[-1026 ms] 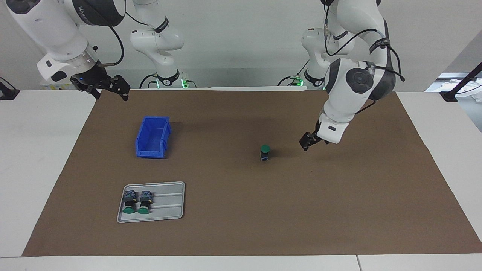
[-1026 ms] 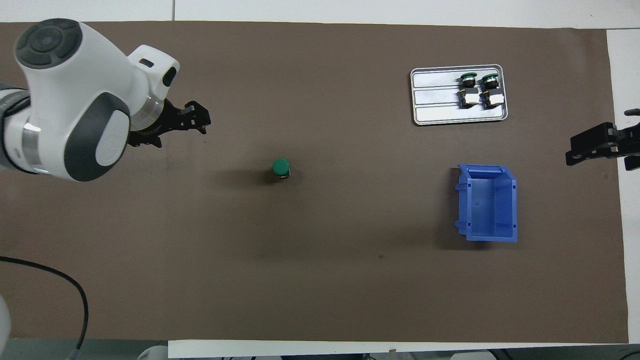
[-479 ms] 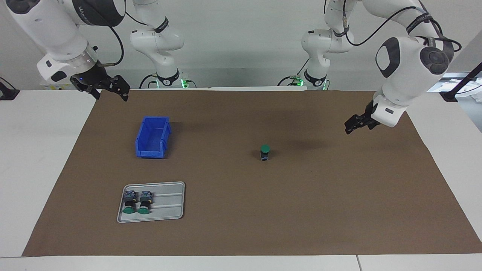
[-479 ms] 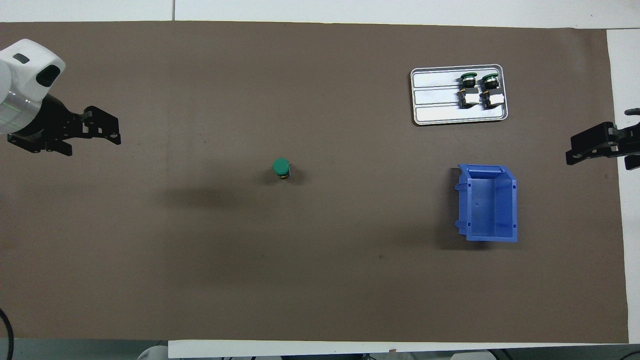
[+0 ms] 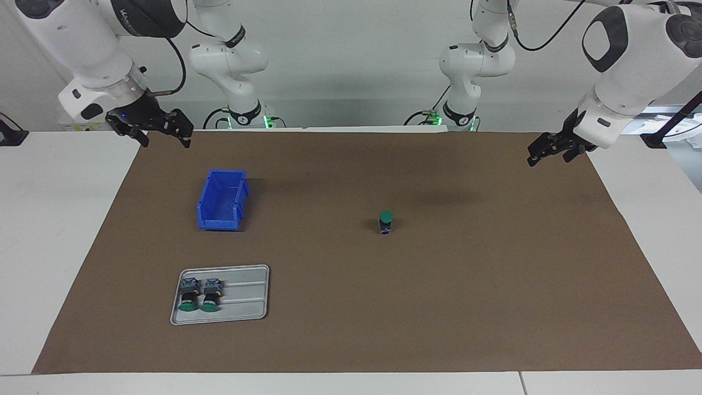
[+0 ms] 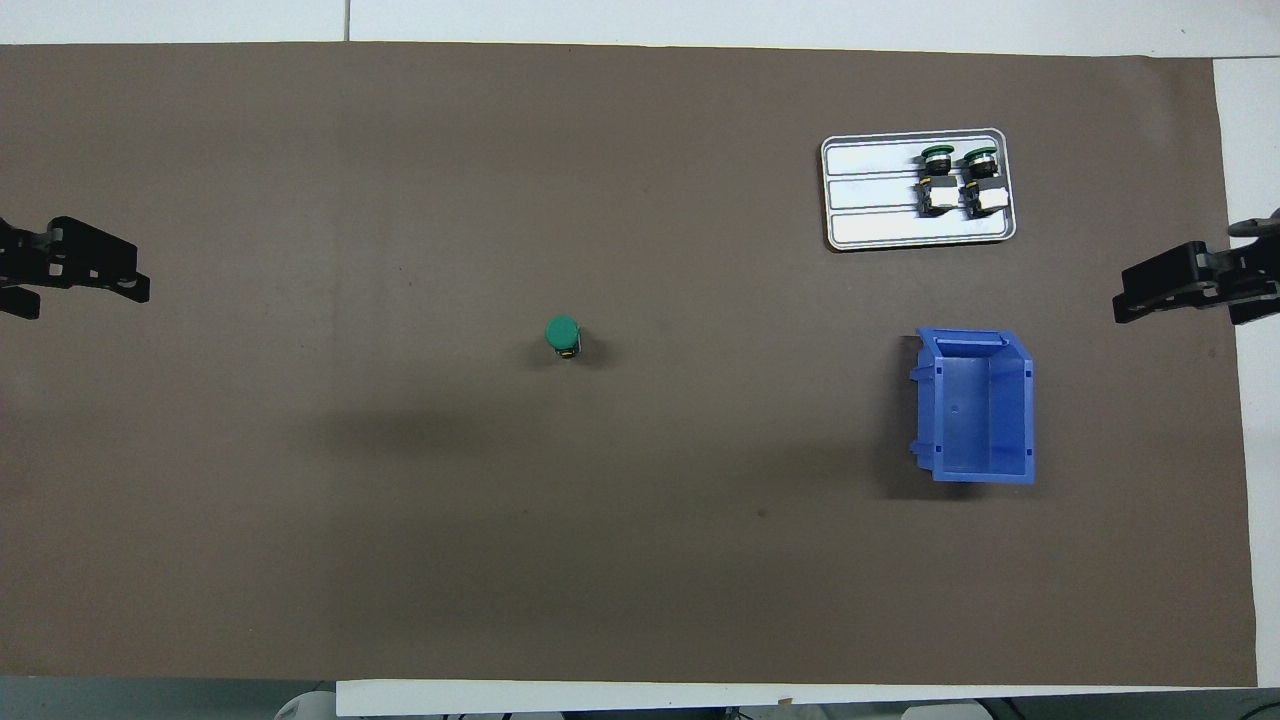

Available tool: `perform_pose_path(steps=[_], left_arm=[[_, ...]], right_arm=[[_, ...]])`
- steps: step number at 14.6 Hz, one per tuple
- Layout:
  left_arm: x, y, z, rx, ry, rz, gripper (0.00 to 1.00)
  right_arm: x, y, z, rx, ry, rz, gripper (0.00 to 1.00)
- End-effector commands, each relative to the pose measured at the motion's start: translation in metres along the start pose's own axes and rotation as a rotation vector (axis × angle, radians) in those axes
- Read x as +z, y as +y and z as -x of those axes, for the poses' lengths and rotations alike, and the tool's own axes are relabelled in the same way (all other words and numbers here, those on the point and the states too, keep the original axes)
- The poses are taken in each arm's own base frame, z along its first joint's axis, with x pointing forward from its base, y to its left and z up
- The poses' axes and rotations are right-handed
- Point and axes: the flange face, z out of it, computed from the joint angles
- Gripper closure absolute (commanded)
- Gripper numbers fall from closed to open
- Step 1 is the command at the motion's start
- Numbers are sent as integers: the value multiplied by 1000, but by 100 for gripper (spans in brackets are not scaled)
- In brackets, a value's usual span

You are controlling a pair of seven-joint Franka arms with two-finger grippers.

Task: Place and press button with both arms

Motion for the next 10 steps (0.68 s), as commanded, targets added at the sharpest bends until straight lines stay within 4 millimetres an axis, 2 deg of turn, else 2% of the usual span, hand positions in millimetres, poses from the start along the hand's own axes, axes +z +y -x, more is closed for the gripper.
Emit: perform_pose_path(steps=[1, 4, 10], left_arm=[[-4, -2, 3, 22, 2, -18, 0], [-6, -8, 4, 25, 10, -60, 0], [-9, -23, 5, 2, 15, -76, 0]], right_arm=[[3, -59, -10, -70, 31, 1, 1], [13, -143, -26, 0, 31, -3, 1], [74, -358, -64, 88, 97, -20, 1]])
